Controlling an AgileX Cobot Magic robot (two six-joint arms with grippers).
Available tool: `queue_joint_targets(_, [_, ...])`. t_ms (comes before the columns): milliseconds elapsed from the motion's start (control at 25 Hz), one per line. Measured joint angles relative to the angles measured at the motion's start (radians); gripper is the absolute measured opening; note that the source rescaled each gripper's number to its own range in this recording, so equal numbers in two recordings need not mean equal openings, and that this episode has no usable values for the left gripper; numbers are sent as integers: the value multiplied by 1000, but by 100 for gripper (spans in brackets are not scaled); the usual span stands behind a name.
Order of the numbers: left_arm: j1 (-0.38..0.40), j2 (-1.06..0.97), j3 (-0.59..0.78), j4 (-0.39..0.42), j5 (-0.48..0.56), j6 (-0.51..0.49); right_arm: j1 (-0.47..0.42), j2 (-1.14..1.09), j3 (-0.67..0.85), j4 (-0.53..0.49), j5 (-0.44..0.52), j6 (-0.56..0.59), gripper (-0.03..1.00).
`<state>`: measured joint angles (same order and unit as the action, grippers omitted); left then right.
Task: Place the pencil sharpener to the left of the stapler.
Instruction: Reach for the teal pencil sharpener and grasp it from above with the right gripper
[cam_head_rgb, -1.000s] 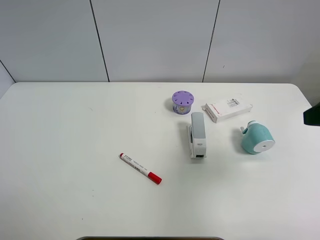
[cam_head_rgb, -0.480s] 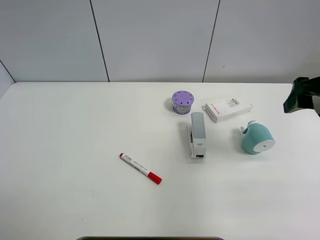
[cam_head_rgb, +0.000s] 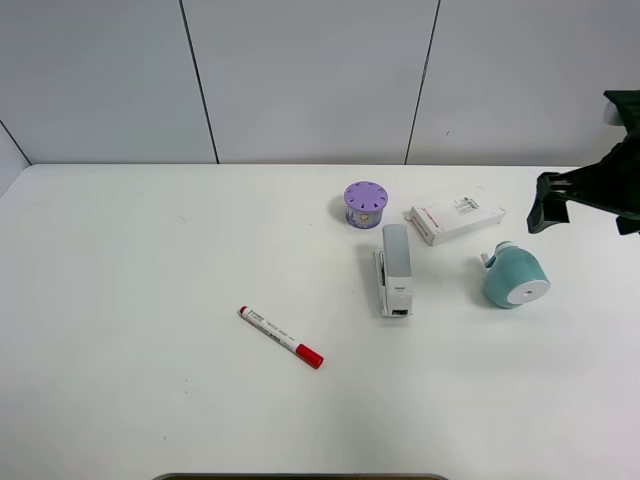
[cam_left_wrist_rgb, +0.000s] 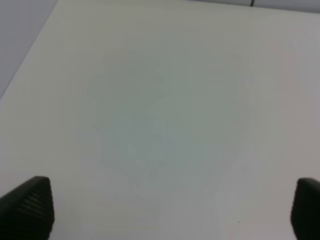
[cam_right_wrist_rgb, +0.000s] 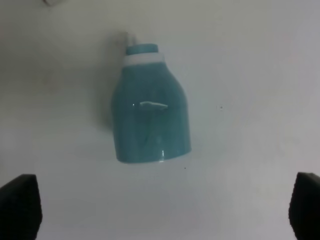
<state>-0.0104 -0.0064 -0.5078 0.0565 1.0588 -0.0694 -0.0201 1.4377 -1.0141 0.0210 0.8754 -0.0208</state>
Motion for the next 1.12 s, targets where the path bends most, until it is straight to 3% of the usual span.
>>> queue_joint_targets(1120, [0, 0, 0, 0, 0, 0, 20, 395, 0, 4, -193, -3, 100])
